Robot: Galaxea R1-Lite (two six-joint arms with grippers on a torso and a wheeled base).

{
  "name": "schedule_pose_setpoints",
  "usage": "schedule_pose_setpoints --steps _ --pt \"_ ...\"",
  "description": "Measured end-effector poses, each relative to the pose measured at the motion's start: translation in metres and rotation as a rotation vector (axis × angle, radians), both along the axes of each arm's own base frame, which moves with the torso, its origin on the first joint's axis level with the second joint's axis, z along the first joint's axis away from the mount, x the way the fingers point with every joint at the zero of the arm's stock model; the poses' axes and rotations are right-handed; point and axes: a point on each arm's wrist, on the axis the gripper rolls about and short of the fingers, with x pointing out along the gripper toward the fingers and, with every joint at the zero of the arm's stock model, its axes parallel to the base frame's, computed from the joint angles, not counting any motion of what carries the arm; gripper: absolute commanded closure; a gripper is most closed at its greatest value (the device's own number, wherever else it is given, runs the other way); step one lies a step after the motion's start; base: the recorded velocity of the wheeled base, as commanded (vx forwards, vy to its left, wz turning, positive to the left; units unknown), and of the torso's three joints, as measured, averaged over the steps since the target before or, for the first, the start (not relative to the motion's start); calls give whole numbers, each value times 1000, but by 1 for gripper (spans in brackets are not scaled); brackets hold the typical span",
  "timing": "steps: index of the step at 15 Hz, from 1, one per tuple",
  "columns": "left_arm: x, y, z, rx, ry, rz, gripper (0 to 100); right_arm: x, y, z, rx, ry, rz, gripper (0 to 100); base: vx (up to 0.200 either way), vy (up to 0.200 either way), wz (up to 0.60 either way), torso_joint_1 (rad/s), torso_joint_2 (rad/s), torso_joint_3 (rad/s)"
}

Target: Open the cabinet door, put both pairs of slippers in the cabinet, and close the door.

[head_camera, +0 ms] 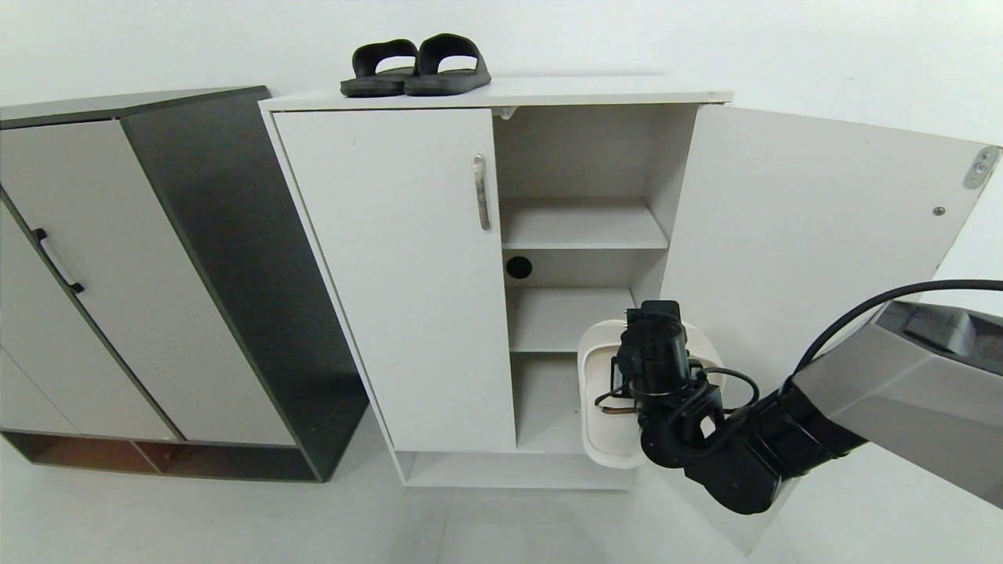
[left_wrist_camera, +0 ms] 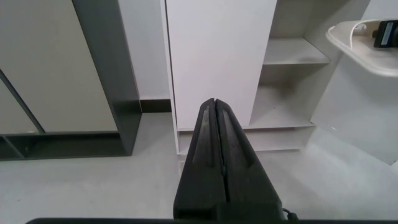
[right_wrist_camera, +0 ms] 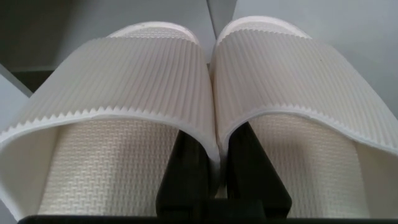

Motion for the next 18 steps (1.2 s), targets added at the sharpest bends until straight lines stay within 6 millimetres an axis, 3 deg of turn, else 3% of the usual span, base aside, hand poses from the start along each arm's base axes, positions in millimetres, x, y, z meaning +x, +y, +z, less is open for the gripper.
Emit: schedule_pose_setpoints --steps 4,8,12,18 --pt "0 0 0 0 0 0 100 -9 -1 -1 -21 16 22 100 0 0 0 0 0 0" --pt "0 0 0 2 0 0 100 -31 29 4 11 22 211 100 0 0 0 0 0 0" --pt "0 0 0 6 0 0 100 -18 46 -2 27 5 223 100 0 0 0 0 0 0" --pt "0 0 0 5 0 0 100 -10 52 -20 9 24 213 100 0 0 0 1 0 -21"
